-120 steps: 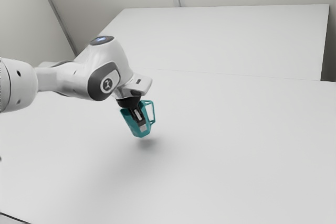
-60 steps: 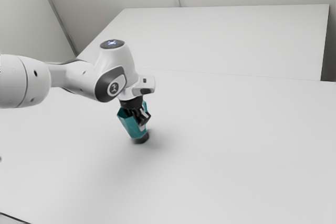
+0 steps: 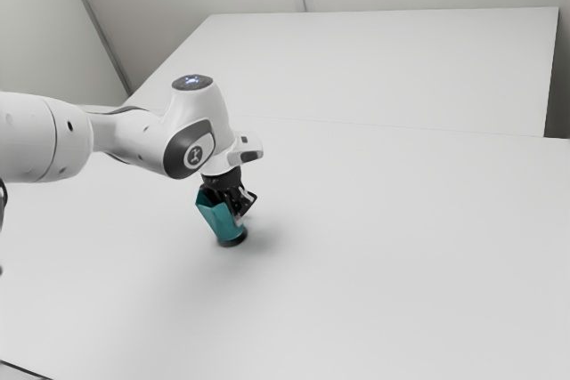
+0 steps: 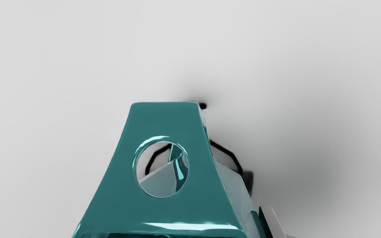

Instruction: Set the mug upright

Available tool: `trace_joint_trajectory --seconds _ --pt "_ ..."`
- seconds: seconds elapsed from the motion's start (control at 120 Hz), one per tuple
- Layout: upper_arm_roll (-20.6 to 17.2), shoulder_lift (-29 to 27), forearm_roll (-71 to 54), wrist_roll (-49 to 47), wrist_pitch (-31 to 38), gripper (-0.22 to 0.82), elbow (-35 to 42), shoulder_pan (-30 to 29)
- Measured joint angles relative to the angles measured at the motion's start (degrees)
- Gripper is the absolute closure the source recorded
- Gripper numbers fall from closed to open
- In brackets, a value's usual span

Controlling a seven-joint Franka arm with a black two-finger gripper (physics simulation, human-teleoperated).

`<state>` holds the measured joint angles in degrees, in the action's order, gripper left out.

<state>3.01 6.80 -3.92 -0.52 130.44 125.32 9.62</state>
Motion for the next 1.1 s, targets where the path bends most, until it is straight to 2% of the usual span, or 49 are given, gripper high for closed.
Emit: trace_joint_trajectory --seconds 0.408,0.8,0.908,1.1 --pt "-0.2 -5.4 0.1 -4.2 -0.4 0.78 6.1 -0.2" --pt "-0.1 -4.8 -0.1 -6.5 3.1 0.78 7.6 -0.1" --pt "0.0 -4.4 0.0 -6.8 3.5 0.74 7.6 0.0" --pt "0.1 -4.4 0.8 -7.0 3.6 0.54 7.6 0.1"
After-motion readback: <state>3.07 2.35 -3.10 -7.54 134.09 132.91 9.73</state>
